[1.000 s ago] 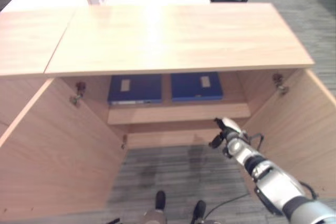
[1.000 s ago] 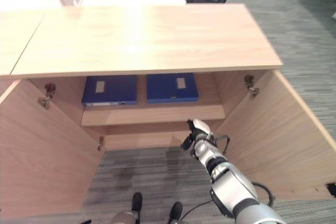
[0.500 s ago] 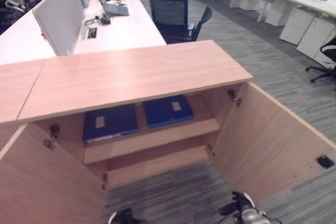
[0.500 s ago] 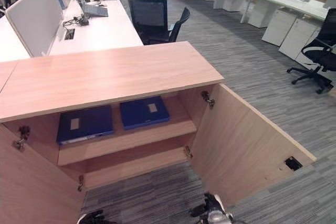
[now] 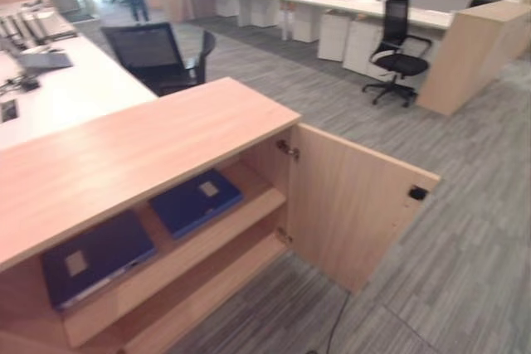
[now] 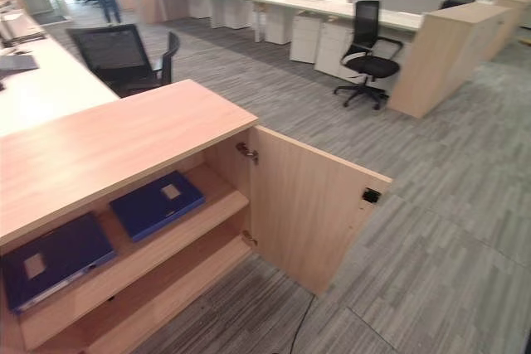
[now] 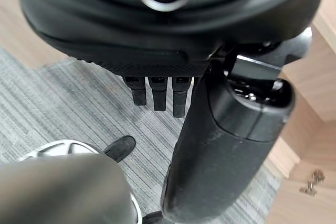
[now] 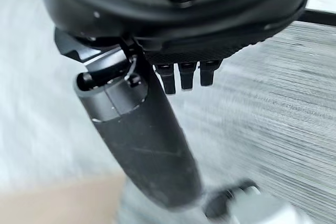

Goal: Put the empty folder in the office cabinet

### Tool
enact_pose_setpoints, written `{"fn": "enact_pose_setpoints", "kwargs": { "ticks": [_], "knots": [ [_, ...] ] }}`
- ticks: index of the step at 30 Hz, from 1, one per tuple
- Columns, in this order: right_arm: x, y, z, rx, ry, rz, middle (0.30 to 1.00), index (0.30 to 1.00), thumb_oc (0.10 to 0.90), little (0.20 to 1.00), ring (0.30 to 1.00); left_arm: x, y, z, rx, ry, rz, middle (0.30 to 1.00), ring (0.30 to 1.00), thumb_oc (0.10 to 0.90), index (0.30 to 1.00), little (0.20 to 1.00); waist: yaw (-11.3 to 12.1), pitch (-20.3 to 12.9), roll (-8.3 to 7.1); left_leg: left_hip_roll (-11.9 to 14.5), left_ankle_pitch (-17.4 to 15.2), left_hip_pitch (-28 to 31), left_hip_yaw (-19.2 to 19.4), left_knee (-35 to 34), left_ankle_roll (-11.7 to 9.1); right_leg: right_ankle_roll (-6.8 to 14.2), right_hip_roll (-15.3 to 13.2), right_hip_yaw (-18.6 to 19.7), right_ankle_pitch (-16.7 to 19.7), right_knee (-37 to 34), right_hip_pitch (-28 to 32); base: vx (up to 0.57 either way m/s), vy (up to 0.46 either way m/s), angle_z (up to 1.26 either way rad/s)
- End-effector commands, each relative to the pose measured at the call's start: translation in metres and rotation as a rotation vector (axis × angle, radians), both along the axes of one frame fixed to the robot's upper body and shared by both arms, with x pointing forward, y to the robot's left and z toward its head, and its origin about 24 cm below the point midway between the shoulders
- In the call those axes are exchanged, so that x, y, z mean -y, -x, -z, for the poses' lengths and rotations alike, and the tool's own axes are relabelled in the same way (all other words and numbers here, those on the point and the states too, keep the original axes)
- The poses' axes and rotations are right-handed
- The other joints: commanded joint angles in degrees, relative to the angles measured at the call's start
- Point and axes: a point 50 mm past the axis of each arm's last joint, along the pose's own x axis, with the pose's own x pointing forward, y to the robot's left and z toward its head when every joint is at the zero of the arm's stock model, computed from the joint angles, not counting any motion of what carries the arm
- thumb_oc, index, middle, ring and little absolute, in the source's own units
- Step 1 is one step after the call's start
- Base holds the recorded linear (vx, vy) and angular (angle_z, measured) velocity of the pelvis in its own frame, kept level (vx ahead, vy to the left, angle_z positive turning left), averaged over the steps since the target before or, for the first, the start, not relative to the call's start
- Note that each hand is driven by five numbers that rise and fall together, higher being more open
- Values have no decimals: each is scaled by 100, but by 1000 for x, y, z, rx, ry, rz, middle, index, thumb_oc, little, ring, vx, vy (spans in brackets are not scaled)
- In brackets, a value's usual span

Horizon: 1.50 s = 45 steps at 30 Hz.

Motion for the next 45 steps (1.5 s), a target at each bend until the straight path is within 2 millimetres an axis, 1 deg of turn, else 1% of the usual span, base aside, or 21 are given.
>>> {"fn": "enact_pose_setpoints", "kwargs": {
  "ticks": [1, 3, 4, 6, 8, 13, 17, 19, 25, 26, 27, 28, 34, 36, 37, 38, 39, 41, 44, 45],
  "knots": [
    [45, -69, -38, 234, 204, -6, 900, 900, 800, 900, 900, -14, -13, -5, 54, -18, -52, 900, 900, 800, 900, 900, 23, 111, 15, -73, -287, 122, -689, -5, 19, 613, -105, 123, 187, 23, 30, -1, 18, -21],
    [61, -82, -56, 301, 282, -28, 900, 900, 800, 900, 900, -14, -15, -6, 67, -14, -62, 900, 900, 800, 900, 900, -28, 122, 18, -81, -301, 132, -656, -5, 27, 632, -115, 158, 202, 27, 7, 2, 20, -13],
    [73, -89, -68, 333, 334, -40, 900, 900, 800, 900, 900, -14, -17, -6, 73, -12, -61, 900, 900, 800, 900, 900, -52, 137, 34, -82, -339, 162, -662, -5, 37, 647, -120, 161, 178, 29, 31, -8, 8, -19],
    [88, -101, -87, 384, 407, -61, 900, 900, 800, 900, 900, -12, -21, -7, 86, -7, -44, 900, 900, 800, 900, 900, -57, 142, 21, -93, -311, 138, -650, -5, 35, 648, -129, 177, 199, 33, -3, -14, -1, -19],
    [98, -117, -109, 445, 482, -107, 900, 900, 800, 900, 900, -10, -24, -7, 89, 0, -33, 900, 900, 800, 900, 900, -69, 174, 48, -87, -349, 173, -664, -5, 44, 667, -130, 167, 177, 26, 33, -2, -1, 2],
    [105, -155, -155, 589, 598, -240, 900, 900, 800, 900, 900, -8, -28, -7, 93, 9, 1, 900, 900, 800, 900, 900, 0, 192, 44, -84, -303, 145, -687, -5, 29, 635, -148, 150, 187, 18, 24, 0, 0, 0],
    [93, -185, -185, 716, 630, -393, 900, 900, 800, 900, 900, -9, -27, -7, 77, 8, 12, 900, 900, 800, 900, 900, 80, 226, 46, -72, -279, 137, -732, -5, 17, 614, -166, 89, 171, 6, 68, 0, -8, 3],
    [84, -198, -197, 768, 630, -470, 900, 900, 800, 900, 900, -11, -24, -7, 62, 1, 11, 900, 900, 800, 900, 900, 115, 232, 44, -68, -268, 138, -762, -5, 6, 603, -171, 54, 161, -2, 92, 6, -15, 6],
    [58, -233, -226, 936, 569, -606, 900, 900, 800, 900, 900, -22, -16, -7, 29, -29, -3, 900, 900, 800, 900, 900, 289, 214, 30, -46, -237, 115, -841, -5, -35, 563, -192, -68, 112, -27, 172, 13, -18, 11],
    [58, -234, -226, 937, 568, -607, 900, 900, 800, 900, 900, -22, -16, -7, 29, -28, -4, 900, 900, 800, 900, 900, 282, 215, 32, -46, -237, 116, -844, -5, -36, 562, -192, -71, 111, -27, 173, 21, -21, 10],
    [49, -245, -237, 996, 529, -652, 900, 900, 800, 900, 900, -24, -15, -8, 24, -31, -5, 900, 900, 800, 900, 900, 371, 194, 26, -44, -225, 108, -896, -5, -54, 550, -197, -139, 87, -33, 220, 18, -17, 16],
    [49, -245, -237, 997, 529, -653, 900, 900, 800, 900, 900, -24, -15, -8, 24, -31, -6, 900, 900, 800, 900, 900, 364, 196, 28, -45, -224, 108, -899, -5, -54, 550, -198, -142, 86, -33, 222, 25, -20, 21],
    [31, -273, -267, 1123, 474, -704, 900, 900, 800, 900, 900, -25, -12, -8, 13, -29, -7, 900, 900, 800, 900, 900, 509, 161, 23, -34, -203, 95, -969, -5, -82, 526, -200, -234, 53, -48, 271, 10, -11, 10],
    [29, -277, -272, 1141, 466, -705, 900, 900, 800, 900, 900, -25, -13, -8, 14, -29, -8, 900, 900, 800, 900, 900, 511, 162, 25, -32, -200, 88, -977, -5, -86, 525, -201, -246, 52, -48, 273, 4, -6, 5],
    [24, -282, -277, 1166, 458, -715, 900, 900, 800, 900, 900, -25, -13, -8, 14, -28, -6, 900, 900, 800, 900, 900, 530, 156, 23, -31, -199, 83, -990, -5, -88, 521, -200, -253, 45, -49, 281, 2, -20, 6],
    [15, -291, -290, 1214, 447, -730, 900, 900, 800, 900, 900, -24, -12, -7, 11, -27, -6, 900, 900, 800, 900, 900, 568, 150, 10, -25, -192, 68, -1007, -5, -96, 516, -202, -267, 41, -55, 289, 0, 0, 0],
    [15, -292, -290, 1215, 447, -731, 900, 900, 800, 900, 900, -24, -12, -7, 11, -26, -7, 900, 900, 800, 900, 900, 562, 152, 12, -25, -192, 68, -1008, -5, -96, 516, -202, -268, 40, -55, 289, 0, 0, 0],
    [2, -303, -301, 1261, 425, -749, 900, 900, 800, 900, 900, -25, -9, -7, 1, -27, -15, 900, 900, 800, 900, 900, 626, 140, 0, -28, -186, 62, -1033, -5, -99, 507, -206, -302, 30, -63, 316, 2, -7, 2],
    [-7, -308, -307, 1303, 392, -752, 900, 900, 800, 900, 900, -25, -9, -7, 0, -27, -20, 900, 900, 800, 900, 900, 658, 142, -8, -29, -175, 51, -1053, -5, -102, 500, -210, -318, 27, -63, 331, -2, -3, 1],
    [-30, -310, -304, 1385, 256, -780, 900, 900, 800, 900, 900, -25, -7, -6, -7, -26, -31, 900, 900, 800, 900, 900, 675, 143, -10, -34, -172, 30, -1081, -5, -106, 493, -215, -361, 4, -60, 332, -12, -5, 5]
  ]
}}
